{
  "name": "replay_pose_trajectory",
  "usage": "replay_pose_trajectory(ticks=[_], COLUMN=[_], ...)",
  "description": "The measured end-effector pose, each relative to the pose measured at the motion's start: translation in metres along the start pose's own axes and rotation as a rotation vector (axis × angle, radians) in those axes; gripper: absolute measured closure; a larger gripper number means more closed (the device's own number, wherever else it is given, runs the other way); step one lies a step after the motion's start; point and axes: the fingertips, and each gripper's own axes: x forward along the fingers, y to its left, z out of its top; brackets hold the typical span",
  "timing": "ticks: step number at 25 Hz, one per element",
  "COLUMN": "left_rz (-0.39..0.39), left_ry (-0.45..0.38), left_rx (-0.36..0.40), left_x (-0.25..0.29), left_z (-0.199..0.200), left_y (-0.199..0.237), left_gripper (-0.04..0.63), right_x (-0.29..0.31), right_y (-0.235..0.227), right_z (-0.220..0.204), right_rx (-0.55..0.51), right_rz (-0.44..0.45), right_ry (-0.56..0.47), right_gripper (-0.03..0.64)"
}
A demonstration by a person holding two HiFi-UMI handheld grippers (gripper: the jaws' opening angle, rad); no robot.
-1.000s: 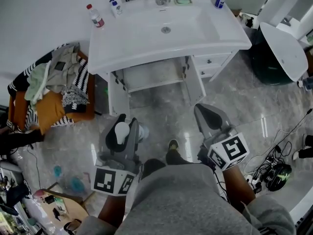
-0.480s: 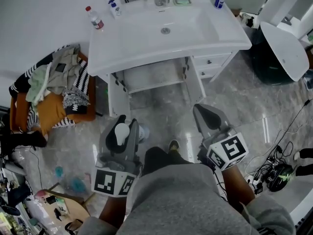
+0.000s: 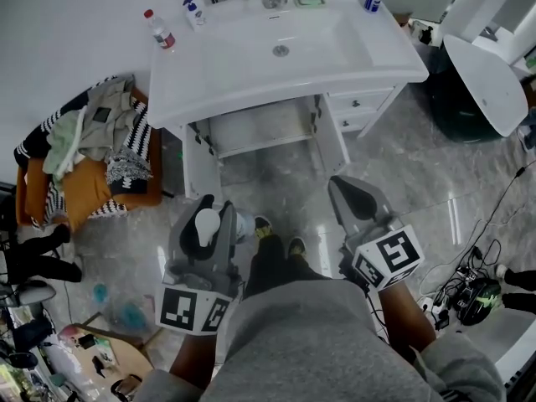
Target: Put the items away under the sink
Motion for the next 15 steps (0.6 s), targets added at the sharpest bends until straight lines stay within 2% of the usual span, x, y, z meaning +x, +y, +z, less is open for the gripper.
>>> replay_pose_trajectory(ticks=[15], left_rz=[-0.053], left_ry=[0.015], left_rx=[0.007], left_x=[0.017], left_z=[-0.001], left_y=[0.0], left_gripper=[0.474], right_x=[0.009], right_y=[-0.007], right_z=[0.005], right_rx=[0.001], right_rz=[-0.029], right_ry=[-0.003], right_gripper=[0.623])
